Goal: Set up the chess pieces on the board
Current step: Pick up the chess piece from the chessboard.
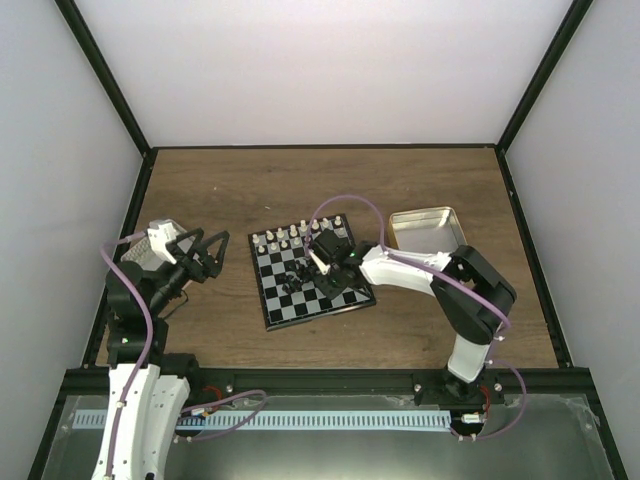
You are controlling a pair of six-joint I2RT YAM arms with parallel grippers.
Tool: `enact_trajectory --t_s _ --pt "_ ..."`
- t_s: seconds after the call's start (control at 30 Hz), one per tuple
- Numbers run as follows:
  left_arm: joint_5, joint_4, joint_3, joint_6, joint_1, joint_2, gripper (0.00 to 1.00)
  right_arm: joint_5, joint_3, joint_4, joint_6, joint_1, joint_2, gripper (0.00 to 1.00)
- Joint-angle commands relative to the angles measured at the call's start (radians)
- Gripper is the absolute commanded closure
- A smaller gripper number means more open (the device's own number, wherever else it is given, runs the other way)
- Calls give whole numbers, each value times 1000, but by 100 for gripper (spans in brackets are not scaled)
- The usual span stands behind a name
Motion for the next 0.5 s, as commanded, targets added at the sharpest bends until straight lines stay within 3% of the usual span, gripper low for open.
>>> enact_trajectory --t_s 0.0,0.37,0.47 --pt "-7 0 18 18 4 -5 0 33 48 -11 -17 12 37 71" --pt "-10 -3 18 22 5 -5 0 -67 67 -13 -43 14 49 72" --pt "-12 -4 17 21 5 -6 0 -95 66 -7 -33 13 39 76"
